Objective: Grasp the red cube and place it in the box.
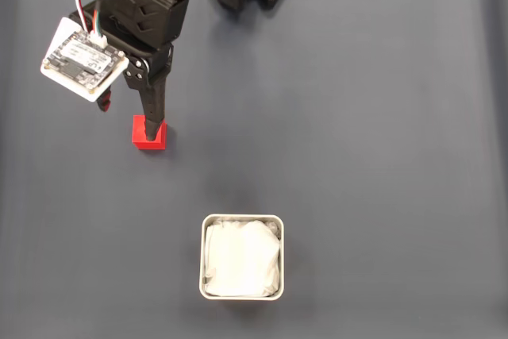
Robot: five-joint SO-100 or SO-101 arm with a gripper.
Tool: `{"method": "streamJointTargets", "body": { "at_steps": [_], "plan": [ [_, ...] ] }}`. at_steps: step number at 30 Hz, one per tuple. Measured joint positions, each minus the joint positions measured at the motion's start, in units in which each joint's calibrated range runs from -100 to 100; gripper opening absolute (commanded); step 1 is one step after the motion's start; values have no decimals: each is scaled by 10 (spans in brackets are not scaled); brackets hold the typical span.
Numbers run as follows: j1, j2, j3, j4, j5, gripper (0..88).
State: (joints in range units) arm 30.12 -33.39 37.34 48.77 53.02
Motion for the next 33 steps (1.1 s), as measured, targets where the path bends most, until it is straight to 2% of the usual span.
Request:
{"method": "streamJointTargets", "body": {
  "at_steps": [13,33],
  "plan": [
    [16,1,111,-99,21,273],
    [16,0,220,-179,40,296]
  ]
}}
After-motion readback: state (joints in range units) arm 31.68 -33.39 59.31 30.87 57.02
